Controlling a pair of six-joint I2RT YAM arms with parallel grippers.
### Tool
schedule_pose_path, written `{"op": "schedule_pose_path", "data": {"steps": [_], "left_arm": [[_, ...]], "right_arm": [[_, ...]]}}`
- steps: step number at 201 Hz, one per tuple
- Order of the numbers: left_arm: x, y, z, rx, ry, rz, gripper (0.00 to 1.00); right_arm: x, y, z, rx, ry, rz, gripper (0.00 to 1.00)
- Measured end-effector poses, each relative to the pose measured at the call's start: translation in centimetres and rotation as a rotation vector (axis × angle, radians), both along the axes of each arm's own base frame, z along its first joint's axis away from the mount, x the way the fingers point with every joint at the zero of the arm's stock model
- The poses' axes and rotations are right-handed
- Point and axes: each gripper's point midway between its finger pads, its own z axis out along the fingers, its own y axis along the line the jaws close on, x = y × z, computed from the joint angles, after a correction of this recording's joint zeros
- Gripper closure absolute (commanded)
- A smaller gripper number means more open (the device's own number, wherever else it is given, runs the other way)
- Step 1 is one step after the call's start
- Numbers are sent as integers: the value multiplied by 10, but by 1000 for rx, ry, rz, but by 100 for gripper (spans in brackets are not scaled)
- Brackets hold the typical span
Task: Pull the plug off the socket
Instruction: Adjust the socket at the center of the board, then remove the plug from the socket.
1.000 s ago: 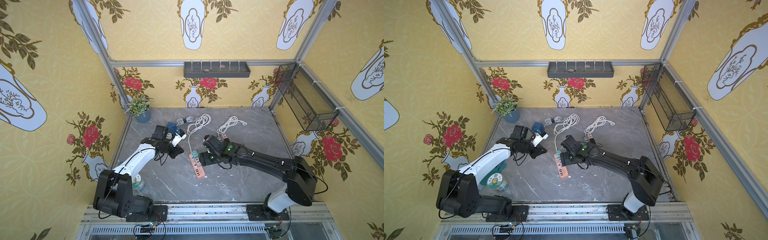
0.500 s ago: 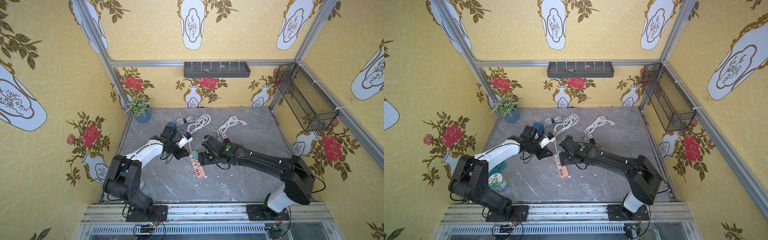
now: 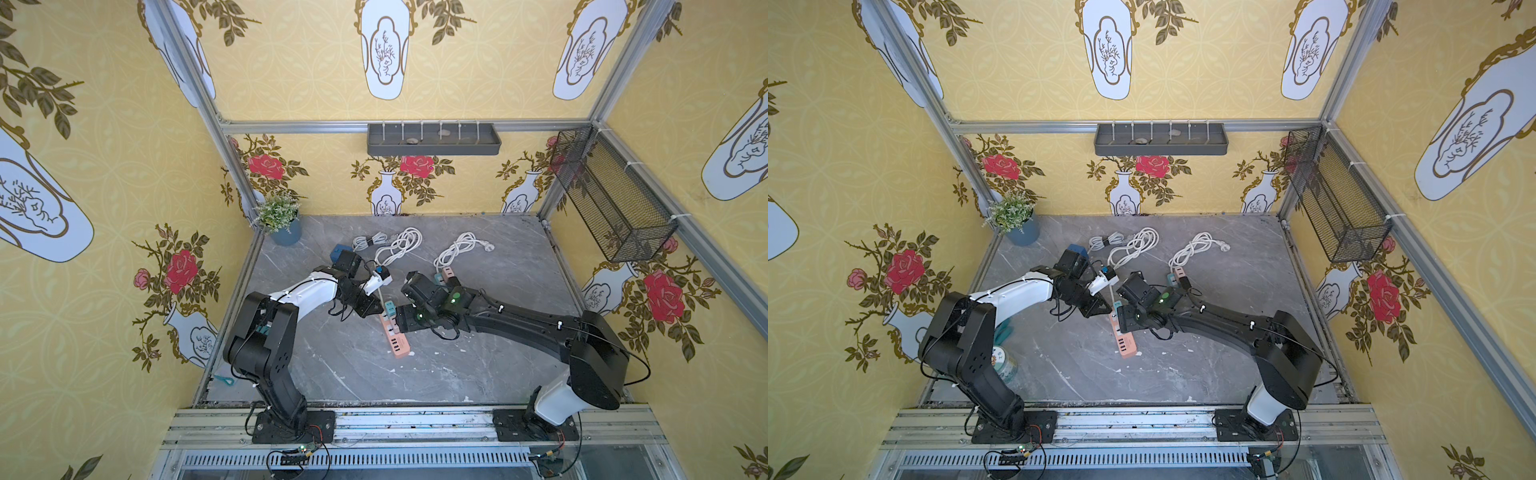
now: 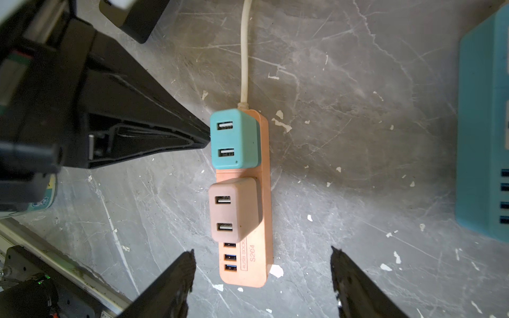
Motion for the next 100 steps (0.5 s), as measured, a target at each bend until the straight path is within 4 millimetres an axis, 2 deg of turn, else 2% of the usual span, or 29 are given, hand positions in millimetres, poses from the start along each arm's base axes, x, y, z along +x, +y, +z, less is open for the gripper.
{"op": "schedule_pose_path", "data": {"steps": [100], "left_arm": [[-5,0,-21,63,105,6,100]], "right_arm": [[1,24,-9,-41,-21,46,22]]}}
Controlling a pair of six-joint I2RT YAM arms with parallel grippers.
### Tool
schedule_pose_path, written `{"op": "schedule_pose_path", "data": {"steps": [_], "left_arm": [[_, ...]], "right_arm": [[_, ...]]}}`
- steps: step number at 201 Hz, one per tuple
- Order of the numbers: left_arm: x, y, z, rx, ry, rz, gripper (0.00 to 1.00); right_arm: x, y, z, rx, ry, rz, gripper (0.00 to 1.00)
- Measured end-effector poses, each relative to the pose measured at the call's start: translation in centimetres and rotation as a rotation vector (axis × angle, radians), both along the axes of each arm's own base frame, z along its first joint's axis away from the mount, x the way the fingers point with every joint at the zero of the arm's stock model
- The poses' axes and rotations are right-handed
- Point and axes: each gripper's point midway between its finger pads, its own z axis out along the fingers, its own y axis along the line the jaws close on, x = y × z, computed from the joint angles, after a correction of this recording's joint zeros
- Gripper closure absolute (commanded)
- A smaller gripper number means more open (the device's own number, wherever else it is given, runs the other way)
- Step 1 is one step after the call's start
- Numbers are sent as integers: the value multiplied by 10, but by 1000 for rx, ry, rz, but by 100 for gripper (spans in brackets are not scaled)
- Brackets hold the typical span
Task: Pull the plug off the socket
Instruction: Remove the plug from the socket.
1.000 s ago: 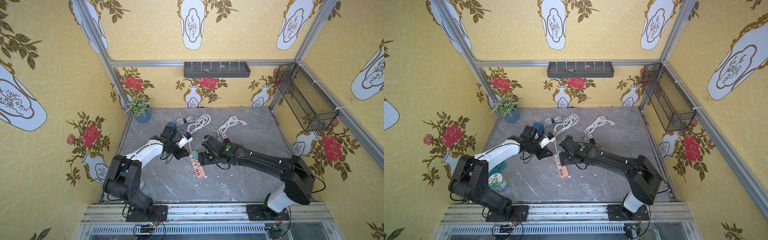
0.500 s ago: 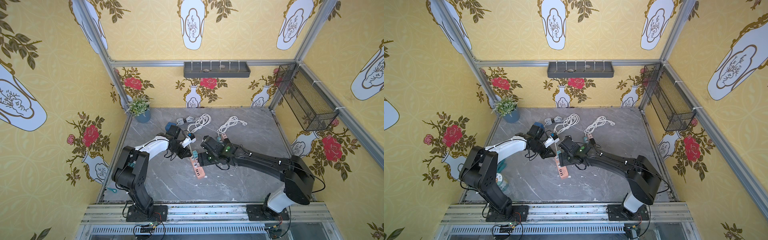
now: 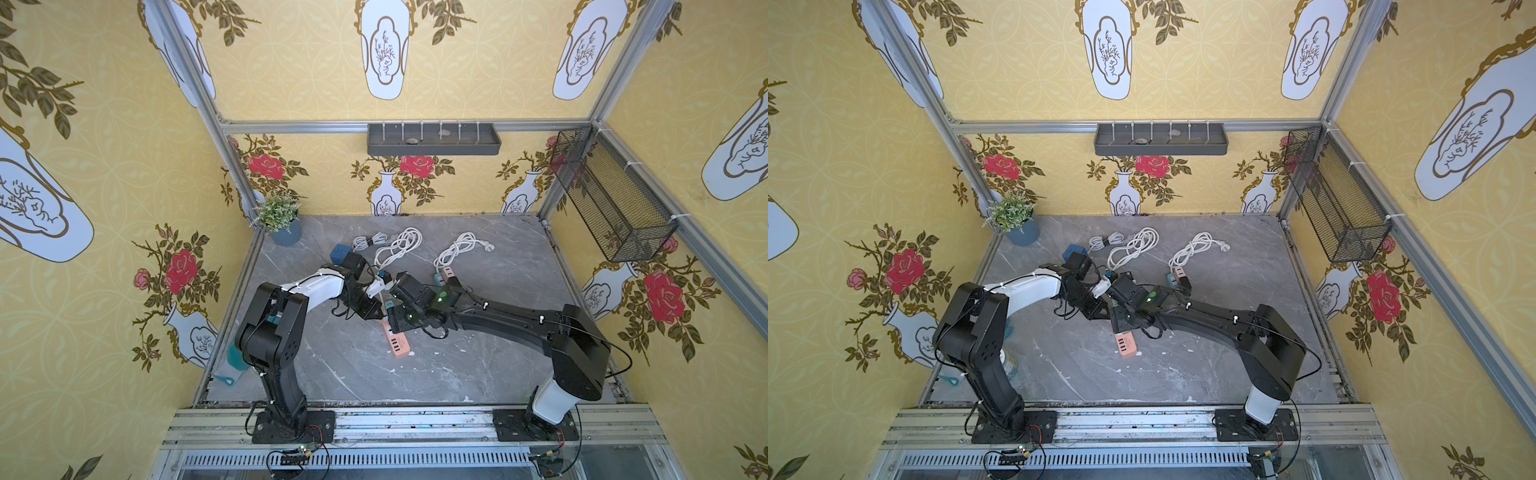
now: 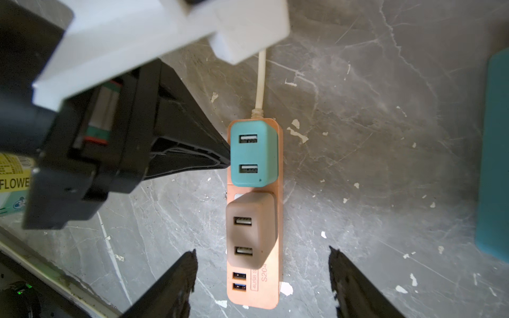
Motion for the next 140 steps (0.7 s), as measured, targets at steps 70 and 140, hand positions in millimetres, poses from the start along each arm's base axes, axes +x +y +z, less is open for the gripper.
{"op": "schedule_pose_path", "data": {"steps": [70,140], "left_arm": [[1,0,0,8,18,20,100],[10,-3,17,-13,-53,16,100]], "right_arm": [[1,5,-15,-35,14,3,28],[0,4,-17,-36,19,5,29]]}}
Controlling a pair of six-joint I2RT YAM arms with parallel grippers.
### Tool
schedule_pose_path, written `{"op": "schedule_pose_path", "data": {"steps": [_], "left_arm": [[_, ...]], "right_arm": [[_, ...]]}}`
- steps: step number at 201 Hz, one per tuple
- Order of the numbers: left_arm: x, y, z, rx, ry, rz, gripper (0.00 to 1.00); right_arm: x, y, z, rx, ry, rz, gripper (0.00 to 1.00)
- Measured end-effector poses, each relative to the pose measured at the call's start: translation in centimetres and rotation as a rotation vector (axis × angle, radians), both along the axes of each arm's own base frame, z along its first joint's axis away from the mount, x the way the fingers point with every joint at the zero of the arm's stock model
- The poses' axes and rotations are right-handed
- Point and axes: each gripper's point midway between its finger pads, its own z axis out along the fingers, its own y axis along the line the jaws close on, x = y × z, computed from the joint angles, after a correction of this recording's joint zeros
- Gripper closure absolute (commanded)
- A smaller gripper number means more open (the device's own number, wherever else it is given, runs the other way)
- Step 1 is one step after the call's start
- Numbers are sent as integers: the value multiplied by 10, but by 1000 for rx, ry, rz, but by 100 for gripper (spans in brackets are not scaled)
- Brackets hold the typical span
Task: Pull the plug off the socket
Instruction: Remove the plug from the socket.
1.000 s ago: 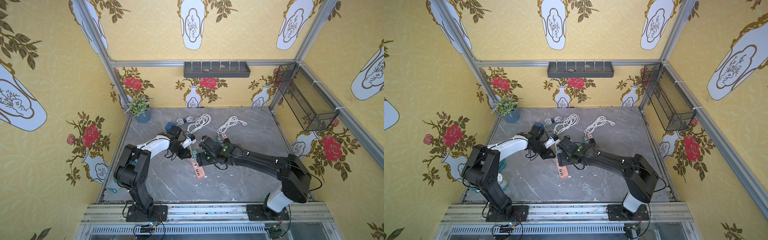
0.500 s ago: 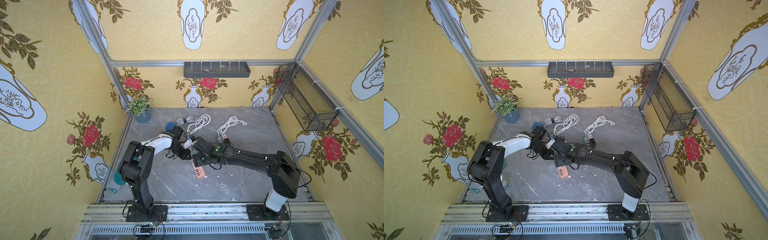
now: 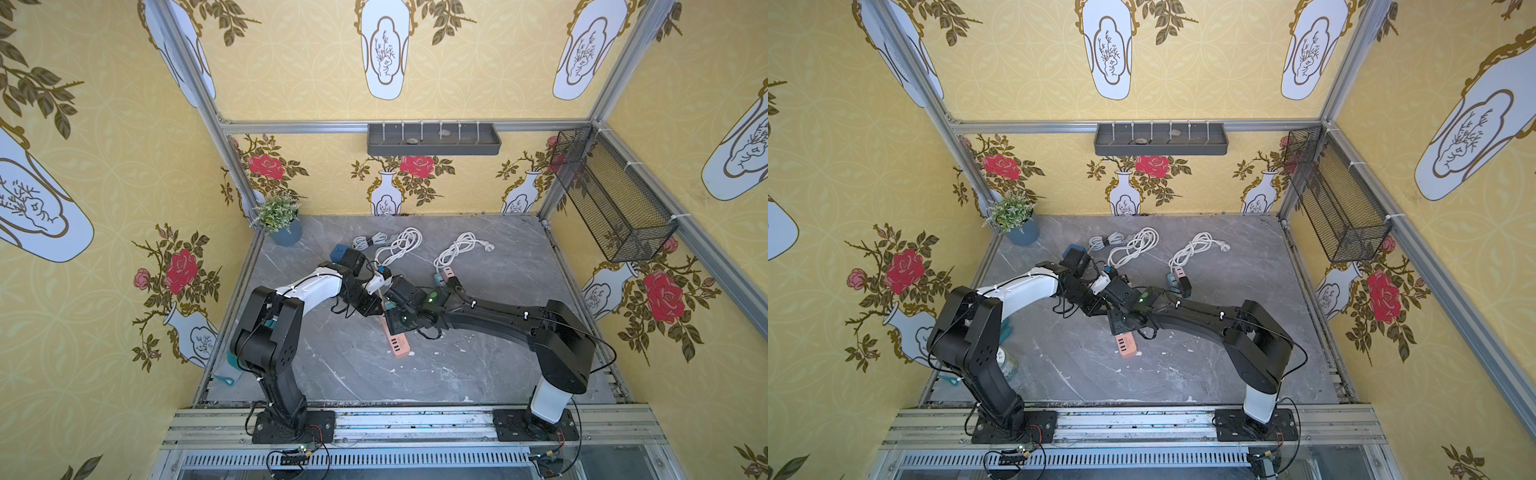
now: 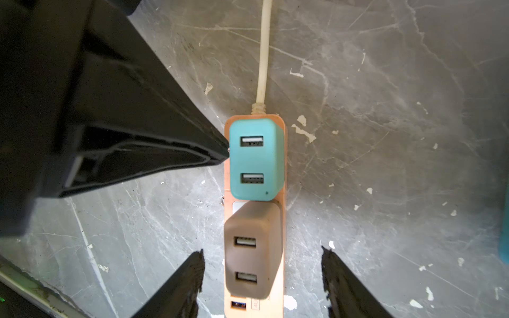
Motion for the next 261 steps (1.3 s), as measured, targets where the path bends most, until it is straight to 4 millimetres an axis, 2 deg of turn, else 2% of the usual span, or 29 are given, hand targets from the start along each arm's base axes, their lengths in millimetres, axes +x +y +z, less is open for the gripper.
{"op": "schedule_pose_path", "data": {"steps": [60,95,148,186,261], "left_arm": [[-2,1,-16,23,46,1,100],[-1,-2,-18,13,67,4,100],[-1,-4,-19,3,84,8,100],[-1,-4,-19,1,83,11,100],[-1,-4,-19,1,85,11,100]], "right_arm": [[-3,-4,-1,-1,6,1,29],[-2,-3,-2,-6,5,-1,29],[-3,9,-3,-30,-13,15,30],[-3,8,-8,-62,-19,13,32],[0,3,-17,-118,-22,2,45]]}}
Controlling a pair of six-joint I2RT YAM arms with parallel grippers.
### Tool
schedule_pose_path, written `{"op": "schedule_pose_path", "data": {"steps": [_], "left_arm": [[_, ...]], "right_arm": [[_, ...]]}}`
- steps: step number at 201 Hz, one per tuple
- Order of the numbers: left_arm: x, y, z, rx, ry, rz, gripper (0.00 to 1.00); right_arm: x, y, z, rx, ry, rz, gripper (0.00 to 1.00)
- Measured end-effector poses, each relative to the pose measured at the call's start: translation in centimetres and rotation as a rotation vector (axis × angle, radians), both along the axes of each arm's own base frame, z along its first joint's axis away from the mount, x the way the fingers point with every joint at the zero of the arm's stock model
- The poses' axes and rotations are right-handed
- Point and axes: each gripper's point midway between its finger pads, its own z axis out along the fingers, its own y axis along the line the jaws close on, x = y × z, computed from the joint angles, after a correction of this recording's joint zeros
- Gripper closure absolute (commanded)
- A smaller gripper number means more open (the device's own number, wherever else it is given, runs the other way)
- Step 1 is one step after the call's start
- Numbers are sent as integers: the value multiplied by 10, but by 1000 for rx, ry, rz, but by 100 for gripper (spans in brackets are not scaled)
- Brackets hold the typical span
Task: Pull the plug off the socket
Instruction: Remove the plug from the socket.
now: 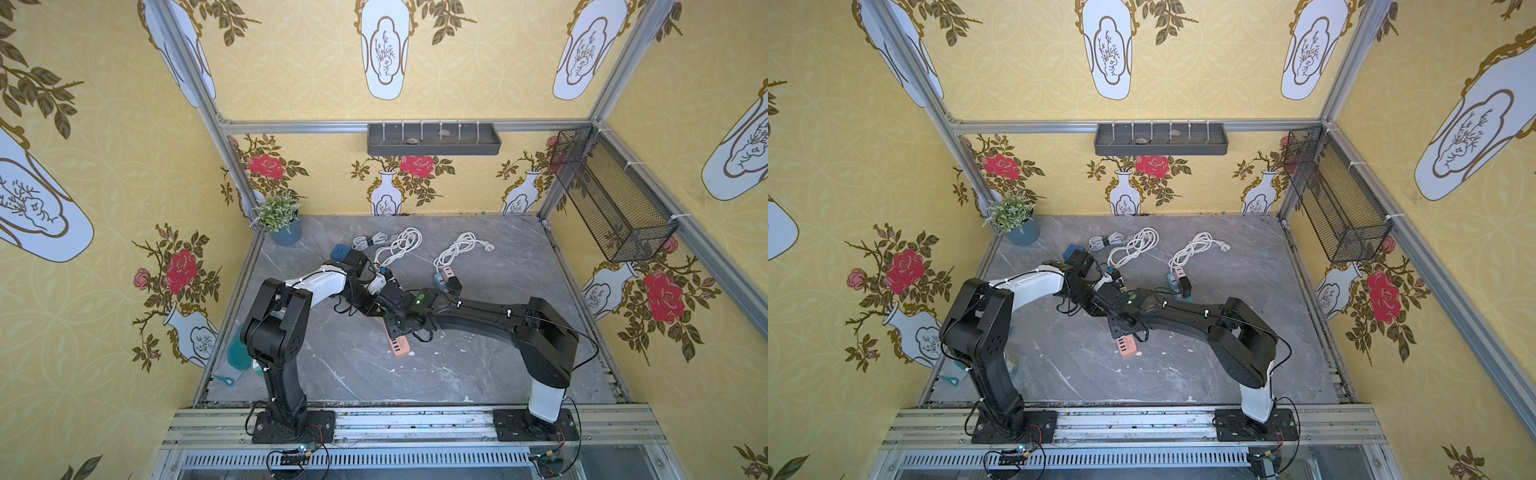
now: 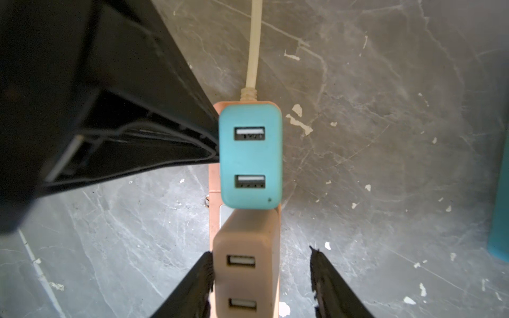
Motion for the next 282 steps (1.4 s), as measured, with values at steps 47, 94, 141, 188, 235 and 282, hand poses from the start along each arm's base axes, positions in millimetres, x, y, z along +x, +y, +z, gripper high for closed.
{"op": "schedule_pose_path", "data": {"steps": [47,94,141,188,235,282], "left_arm": [[0,-1,0,-5,12,1,100],[0,-1,0,-5,14,0,100],[0,-1,0,-5,16,0,100],[0,-1,-1,-5,22,0,100],[0,-1,-1,-4,26,0,100],[0,-2,-1,-6,29,0,100]], "right_arm": [[4,2,-4,-24,-20,-3,50],[4,-1,-5,-51,-35,0,58],[4,1,-4,-47,-40,12,71],[5,1,-2,-48,-44,11,80],[4,1,3,-45,-57,13,86],[2,0,10,-29,-67,11,91]]}}
